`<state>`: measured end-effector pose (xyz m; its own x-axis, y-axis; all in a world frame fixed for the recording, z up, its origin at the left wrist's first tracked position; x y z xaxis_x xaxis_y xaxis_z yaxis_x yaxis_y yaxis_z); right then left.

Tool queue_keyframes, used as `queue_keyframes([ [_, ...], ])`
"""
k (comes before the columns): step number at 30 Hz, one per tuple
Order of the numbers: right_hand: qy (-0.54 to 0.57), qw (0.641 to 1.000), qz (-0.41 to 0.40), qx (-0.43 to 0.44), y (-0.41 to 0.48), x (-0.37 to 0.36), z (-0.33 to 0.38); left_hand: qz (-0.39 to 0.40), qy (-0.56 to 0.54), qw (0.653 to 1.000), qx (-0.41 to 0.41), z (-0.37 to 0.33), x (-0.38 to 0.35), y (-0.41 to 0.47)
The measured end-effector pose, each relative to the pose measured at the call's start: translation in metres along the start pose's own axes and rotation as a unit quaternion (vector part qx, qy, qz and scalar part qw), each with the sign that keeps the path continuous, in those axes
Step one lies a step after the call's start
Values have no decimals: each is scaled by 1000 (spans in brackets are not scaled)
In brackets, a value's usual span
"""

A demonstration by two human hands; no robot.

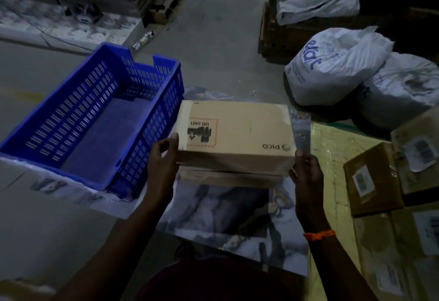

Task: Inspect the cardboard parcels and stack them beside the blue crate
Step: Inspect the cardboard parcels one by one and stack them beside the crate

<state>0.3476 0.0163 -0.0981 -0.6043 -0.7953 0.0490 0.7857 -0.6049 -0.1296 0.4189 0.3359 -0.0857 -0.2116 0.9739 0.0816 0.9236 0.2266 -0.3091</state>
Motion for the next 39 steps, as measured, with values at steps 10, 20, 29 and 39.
queue_keyframes([
  [10,-62,998,-2,-25,-52,36,-26,20,51,998,-21,45,23,-41],
  [20,-342,895,116,263,-48,-35,18,122,400,824,-383,3,-43,-39],
  [29,-551,757,226,269,-24,-89,-5,171,605,666,-401,19,-77,-11],
  [39,-552,758,251,240,-26,-87,-3,192,612,668,-377,18,-76,-13],
])
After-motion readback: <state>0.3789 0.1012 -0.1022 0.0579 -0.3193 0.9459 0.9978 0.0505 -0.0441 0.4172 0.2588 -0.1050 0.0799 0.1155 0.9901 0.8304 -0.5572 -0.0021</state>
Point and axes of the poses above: each hand's wrist, its own y-axis towards the middle knuckle, its own x-axis out of the back of the hand, z = x × y, the point moved 4 cm from there along y, towards the middle knuckle, and after that the axes turned 6 degrees about y, right-handed, at the moved point
